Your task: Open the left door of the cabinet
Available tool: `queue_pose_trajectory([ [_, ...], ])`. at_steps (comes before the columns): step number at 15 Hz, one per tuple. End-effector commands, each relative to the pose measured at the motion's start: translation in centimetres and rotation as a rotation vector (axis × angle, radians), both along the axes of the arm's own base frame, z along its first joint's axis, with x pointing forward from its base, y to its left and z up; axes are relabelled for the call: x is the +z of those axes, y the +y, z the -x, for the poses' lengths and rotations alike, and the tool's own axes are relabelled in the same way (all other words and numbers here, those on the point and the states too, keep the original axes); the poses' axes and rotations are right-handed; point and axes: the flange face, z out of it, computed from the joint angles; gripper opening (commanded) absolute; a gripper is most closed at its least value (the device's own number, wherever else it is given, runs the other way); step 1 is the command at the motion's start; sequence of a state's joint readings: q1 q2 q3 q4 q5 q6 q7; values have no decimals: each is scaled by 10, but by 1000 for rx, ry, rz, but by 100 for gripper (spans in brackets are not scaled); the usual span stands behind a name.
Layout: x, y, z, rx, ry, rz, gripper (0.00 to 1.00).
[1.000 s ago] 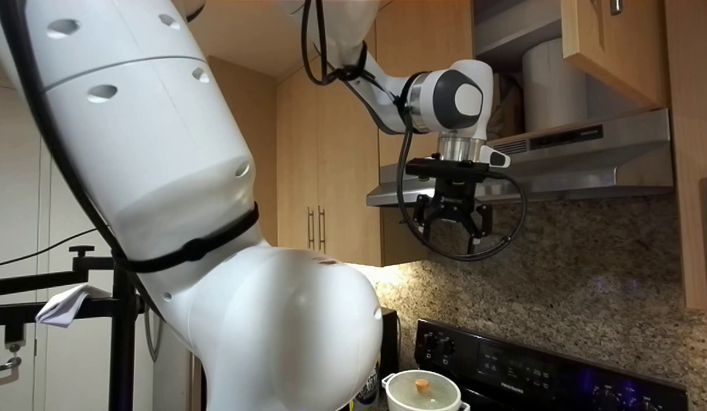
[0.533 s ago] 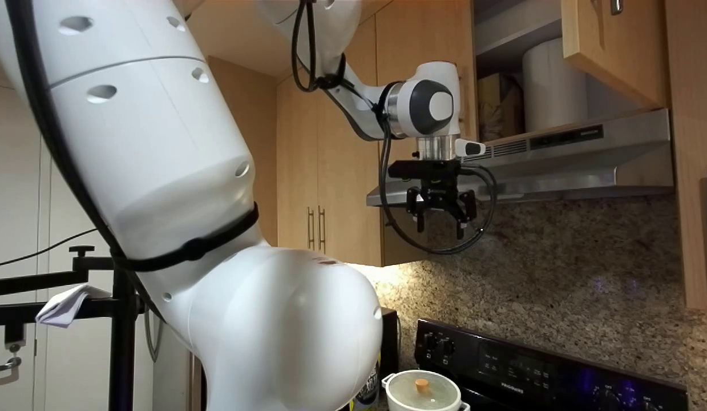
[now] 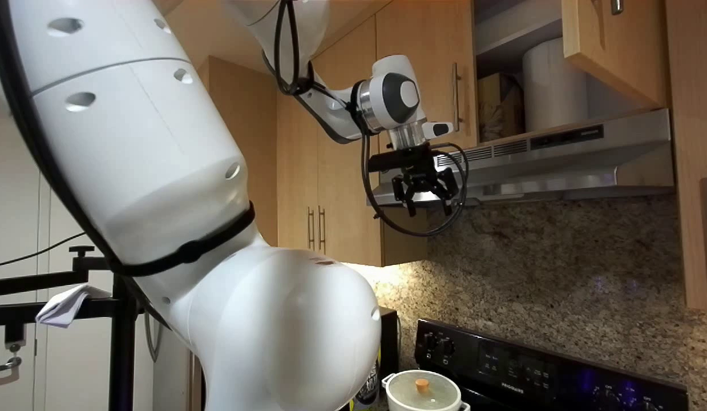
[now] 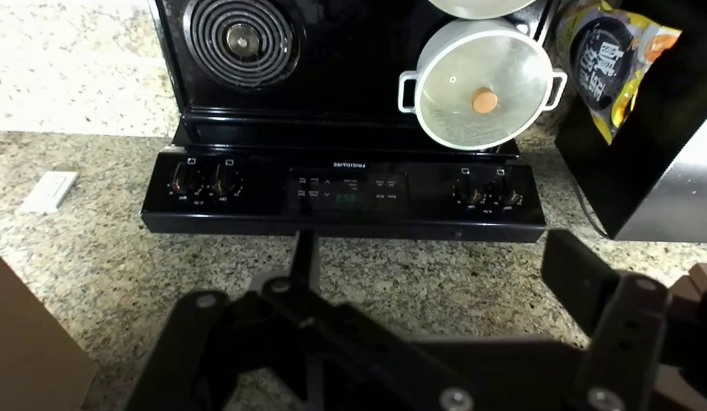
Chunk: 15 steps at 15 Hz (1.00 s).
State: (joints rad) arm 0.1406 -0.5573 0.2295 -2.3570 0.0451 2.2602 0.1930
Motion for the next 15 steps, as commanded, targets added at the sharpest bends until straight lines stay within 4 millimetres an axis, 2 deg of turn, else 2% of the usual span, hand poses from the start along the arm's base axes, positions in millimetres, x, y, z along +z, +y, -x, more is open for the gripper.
queue_pose_trajectory([
  [1, 27, 6, 6, -3, -88, 16, 100],
  [11, 120, 8, -12, 184, -439, 1, 100],
  [15, 152, 3, -28, 274, -514, -7, 100],
])
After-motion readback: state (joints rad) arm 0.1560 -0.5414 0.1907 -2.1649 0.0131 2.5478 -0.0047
